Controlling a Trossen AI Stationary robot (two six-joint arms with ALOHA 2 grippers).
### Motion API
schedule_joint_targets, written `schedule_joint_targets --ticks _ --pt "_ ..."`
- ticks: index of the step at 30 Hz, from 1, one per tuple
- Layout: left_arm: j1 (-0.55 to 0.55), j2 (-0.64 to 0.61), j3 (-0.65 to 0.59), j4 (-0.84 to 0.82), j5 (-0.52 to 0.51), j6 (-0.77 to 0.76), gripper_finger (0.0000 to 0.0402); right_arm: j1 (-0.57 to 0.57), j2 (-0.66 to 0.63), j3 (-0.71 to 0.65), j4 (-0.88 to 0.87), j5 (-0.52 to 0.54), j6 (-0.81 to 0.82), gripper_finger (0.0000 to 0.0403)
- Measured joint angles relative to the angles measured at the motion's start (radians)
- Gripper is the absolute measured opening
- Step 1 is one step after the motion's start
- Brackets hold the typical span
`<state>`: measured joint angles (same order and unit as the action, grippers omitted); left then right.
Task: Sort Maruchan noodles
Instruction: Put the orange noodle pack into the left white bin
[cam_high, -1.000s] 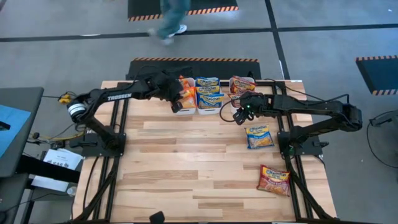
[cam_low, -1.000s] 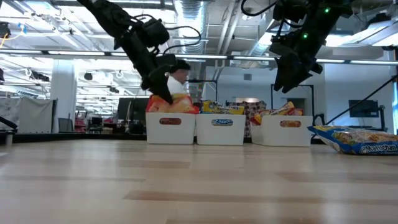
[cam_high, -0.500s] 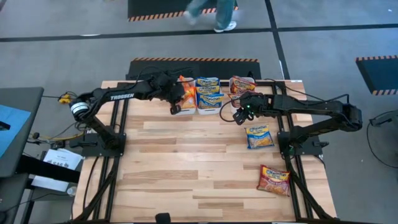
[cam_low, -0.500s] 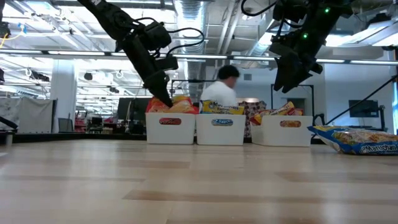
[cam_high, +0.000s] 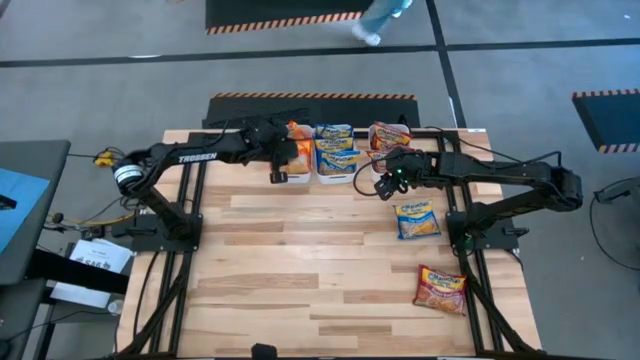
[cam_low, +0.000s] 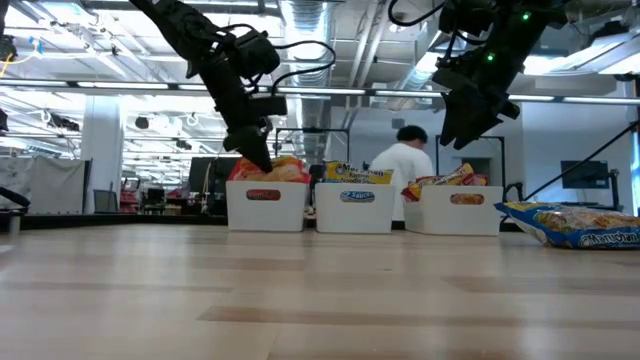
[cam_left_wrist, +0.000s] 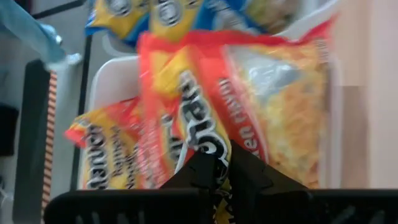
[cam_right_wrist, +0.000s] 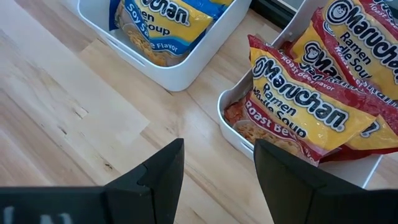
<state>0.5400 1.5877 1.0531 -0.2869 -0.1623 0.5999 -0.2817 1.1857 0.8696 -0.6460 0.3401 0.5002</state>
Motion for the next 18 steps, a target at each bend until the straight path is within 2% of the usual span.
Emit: schedule_joint_targets --ticks 5,9,13,18 --pt "-0.059 0.0 0.0 -0.02 -0.008 0.02 0.0015 0.0 0.0 0.0 0.0 0.0 -0.001 0.0219" --pt "-0.091 0.0 0.001 -0.019 -0.055 0.021 0.0015 0.0 0.0 0.0 0.0 0.0 -0.002 0.0219" --pt "-0.094 0.0 0.001 0.001 -0.113 -0.003 0.0015 0.0 0.0 0.0 0.0 0.0 -0.003 0.0219" --pt "-0.089 0.0 0.002 -0.003 -0.107 -0.017 0.0017 0.0 0.0 0.0 -0.001 0.0 -0.003 0.0219"
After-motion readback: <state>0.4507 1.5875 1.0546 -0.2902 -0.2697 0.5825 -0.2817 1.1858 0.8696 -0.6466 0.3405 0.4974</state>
